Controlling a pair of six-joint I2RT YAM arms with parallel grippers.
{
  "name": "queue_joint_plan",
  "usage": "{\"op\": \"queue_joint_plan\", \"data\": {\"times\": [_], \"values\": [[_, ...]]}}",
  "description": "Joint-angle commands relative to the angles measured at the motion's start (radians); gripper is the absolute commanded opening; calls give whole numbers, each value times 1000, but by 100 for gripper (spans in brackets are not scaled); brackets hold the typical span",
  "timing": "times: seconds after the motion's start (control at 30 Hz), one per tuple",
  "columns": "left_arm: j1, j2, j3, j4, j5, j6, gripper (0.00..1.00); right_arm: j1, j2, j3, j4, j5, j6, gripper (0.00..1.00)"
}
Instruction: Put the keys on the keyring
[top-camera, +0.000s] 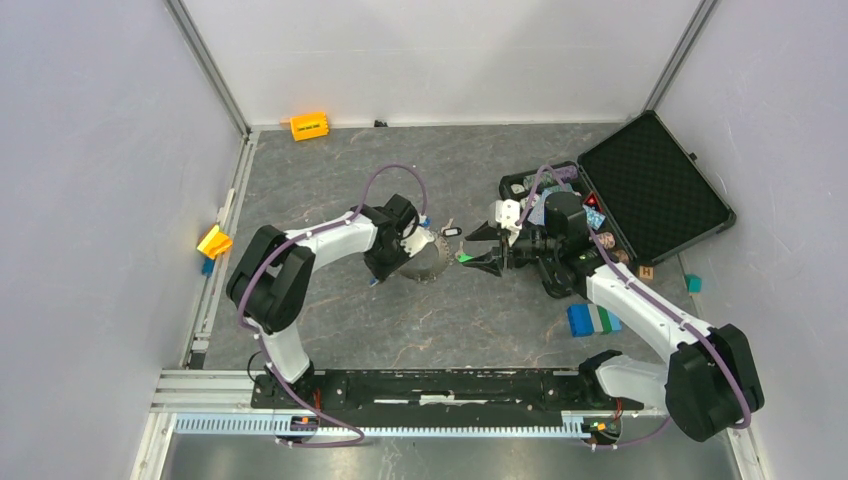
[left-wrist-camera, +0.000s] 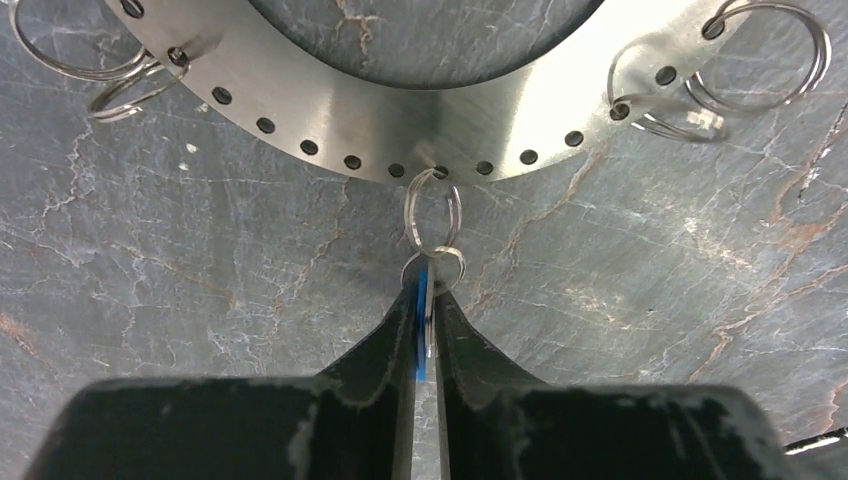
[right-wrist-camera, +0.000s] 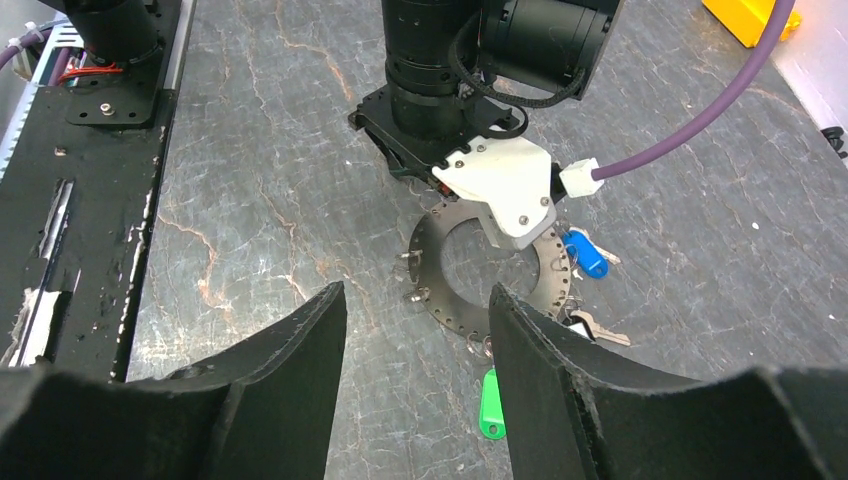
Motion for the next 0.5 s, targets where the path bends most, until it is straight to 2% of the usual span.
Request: {"op": "queue_joint_plan", "data": {"times": [0.0, 0.07, 0.27, 0.37, 0.43, 0.47], "values": [[-8, 25, -21, -56, -11, -9, 20, -5, -4, -8, -4, -25, -22, 60], [-10, 26, -33, -57, -13, -9, 27, -4, -1, -8, -4, -29, -22, 60], [-8, -21, -49, -57, -17, -6, 66, -5, 5, -4, -10, -26, -28, 60], [-1, -109, -62, -57, -21, 5, 80, -5, -9, 5, -29, -10, -42, 60], [17, -195, -69, -55, -3, 17, 95, -9, -23, 22, -56, 11, -62, 61], [34, -239, -71, -53, 22, 22, 100, -14, -32, 30, -74, 31, -71, 62]]}}
